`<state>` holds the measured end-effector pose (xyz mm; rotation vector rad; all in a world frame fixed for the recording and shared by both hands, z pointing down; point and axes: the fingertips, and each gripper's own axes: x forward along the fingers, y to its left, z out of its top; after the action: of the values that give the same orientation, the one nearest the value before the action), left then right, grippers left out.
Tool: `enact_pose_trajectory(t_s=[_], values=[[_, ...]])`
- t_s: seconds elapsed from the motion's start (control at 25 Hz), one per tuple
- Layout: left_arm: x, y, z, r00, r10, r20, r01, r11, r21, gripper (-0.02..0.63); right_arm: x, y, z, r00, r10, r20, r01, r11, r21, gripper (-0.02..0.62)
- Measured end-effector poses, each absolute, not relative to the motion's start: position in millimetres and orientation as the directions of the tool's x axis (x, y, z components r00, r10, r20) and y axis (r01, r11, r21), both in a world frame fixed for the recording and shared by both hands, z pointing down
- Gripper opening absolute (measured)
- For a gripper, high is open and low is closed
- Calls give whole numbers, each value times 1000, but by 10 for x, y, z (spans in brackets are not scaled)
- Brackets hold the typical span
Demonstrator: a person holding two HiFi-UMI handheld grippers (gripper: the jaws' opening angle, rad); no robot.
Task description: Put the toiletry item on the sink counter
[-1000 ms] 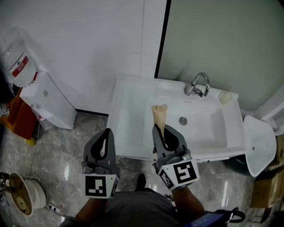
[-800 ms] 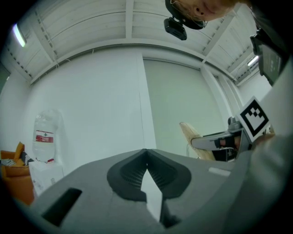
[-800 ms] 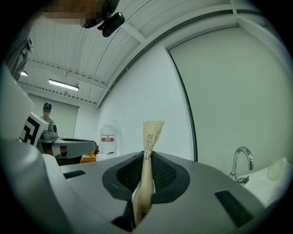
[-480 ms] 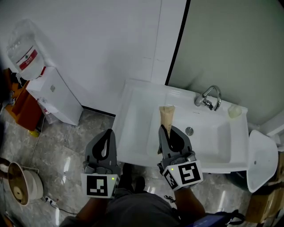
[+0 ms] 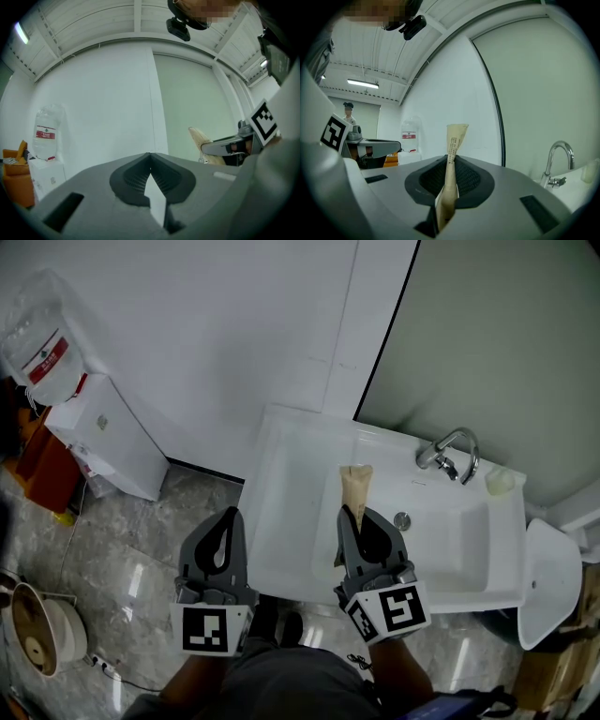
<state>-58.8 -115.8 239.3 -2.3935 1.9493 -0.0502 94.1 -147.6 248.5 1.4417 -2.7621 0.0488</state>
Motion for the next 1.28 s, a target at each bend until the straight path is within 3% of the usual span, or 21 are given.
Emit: enact_pose_trajectory(t_s=[1.28], values=[[-1115,-2477,3293,240,-960,144,-970,-242,1,11,453,-2595,3412,-544,-805,235,-836,543,-75,34]])
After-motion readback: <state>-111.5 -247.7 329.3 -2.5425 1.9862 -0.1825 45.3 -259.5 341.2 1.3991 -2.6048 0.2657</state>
